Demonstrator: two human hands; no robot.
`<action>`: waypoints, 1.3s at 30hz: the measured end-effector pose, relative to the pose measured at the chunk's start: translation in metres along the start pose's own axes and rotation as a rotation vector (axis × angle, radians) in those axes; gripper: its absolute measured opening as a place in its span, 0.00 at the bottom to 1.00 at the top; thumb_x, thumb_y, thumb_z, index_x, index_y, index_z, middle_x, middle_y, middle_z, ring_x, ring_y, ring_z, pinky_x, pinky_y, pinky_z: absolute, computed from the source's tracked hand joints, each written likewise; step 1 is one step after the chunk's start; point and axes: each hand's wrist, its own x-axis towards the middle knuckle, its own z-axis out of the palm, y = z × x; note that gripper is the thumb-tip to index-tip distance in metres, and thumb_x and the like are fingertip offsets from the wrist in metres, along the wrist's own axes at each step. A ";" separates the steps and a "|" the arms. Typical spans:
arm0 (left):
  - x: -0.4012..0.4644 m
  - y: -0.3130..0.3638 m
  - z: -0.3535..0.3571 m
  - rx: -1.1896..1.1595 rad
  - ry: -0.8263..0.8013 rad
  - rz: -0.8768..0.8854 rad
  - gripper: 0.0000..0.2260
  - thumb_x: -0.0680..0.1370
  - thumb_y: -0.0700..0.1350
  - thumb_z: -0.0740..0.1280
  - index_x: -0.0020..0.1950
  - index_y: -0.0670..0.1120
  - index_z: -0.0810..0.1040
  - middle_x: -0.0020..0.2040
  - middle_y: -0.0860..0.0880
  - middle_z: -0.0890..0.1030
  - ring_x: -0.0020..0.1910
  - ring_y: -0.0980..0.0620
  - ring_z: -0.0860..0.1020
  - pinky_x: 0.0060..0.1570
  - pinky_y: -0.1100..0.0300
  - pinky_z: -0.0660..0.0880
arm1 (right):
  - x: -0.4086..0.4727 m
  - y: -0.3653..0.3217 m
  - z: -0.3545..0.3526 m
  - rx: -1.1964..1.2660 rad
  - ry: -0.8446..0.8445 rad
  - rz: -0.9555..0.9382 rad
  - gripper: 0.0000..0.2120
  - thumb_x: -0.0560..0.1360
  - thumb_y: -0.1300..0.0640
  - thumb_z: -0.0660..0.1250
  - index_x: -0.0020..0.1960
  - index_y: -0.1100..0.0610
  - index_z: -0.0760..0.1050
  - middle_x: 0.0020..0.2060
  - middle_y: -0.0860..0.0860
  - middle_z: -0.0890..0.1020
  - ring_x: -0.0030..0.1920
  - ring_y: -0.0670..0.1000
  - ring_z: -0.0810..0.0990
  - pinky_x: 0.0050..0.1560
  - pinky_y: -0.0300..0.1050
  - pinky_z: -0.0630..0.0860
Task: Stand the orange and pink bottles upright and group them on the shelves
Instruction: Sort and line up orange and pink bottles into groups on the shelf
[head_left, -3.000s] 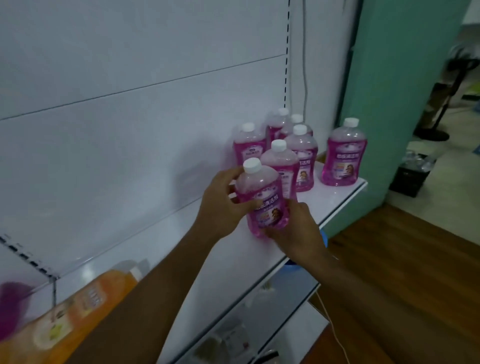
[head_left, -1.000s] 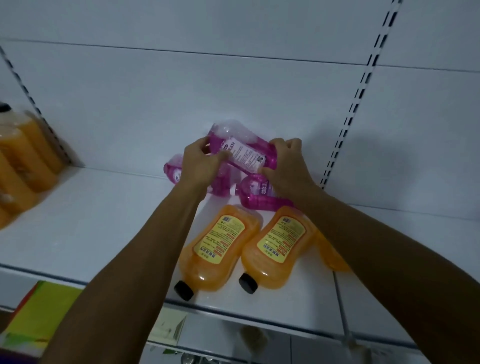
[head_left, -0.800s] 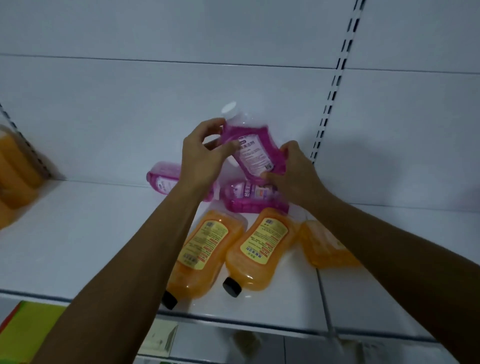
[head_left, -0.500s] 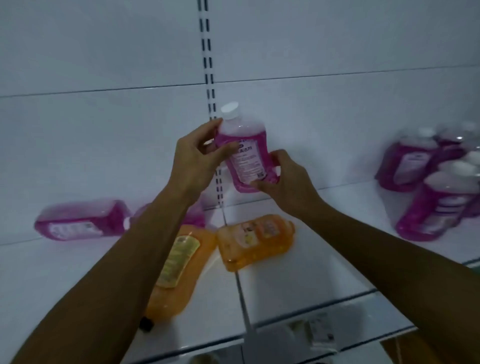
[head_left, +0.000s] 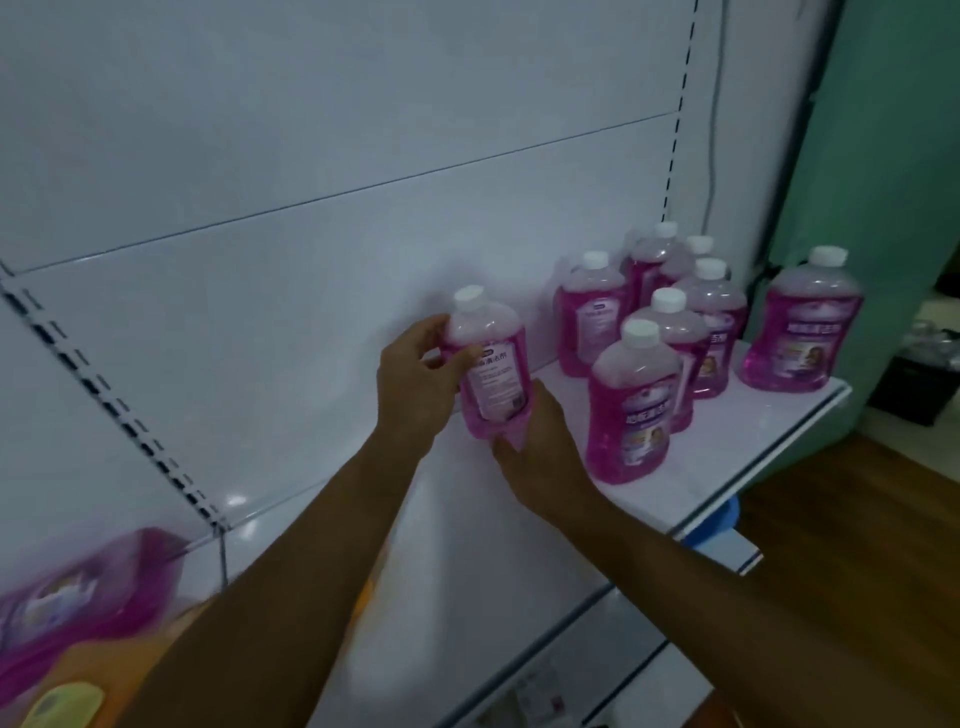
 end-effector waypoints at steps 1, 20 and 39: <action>0.005 -0.005 0.009 0.018 -0.005 0.004 0.18 0.68 0.42 0.77 0.56 0.50 0.80 0.52 0.47 0.83 0.51 0.45 0.82 0.51 0.43 0.80 | 0.003 0.011 0.000 -0.013 -0.020 0.015 0.29 0.69 0.48 0.66 0.69 0.50 0.65 0.60 0.50 0.75 0.61 0.50 0.75 0.61 0.51 0.76; 0.002 -0.019 -0.002 0.303 -0.120 -0.071 0.30 0.75 0.49 0.71 0.75 0.48 0.65 0.70 0.50 0.73 0.63 0.51 0.75 0.60 0.58 0.74 | -0.010 -0.013 0.003 -0.115 -0.087 0.069 0.39 0.78 0.55 0.64 0.78 0.59 0.43 0.78 0.55 0.44 0.77 0.53 0.46 0.76 0.47 0.49; -0.197 -0.006 -0.325 0.757 0.382 -0.379 0.20 0.77 0.51 0.69 0.66 0.45 0.74 0.59 0.49 0.80 0.56 0.53 0.78 0.52 0.58 0.77 | -0.078 -0.162 0.168 -0.290 -0.748 -0.411 0.21 0.77 0.50 0.66 0.67 0.55 0.69 0.63 0.53 0.76 0.60 0.53 0.76 0.53 0.45 0.74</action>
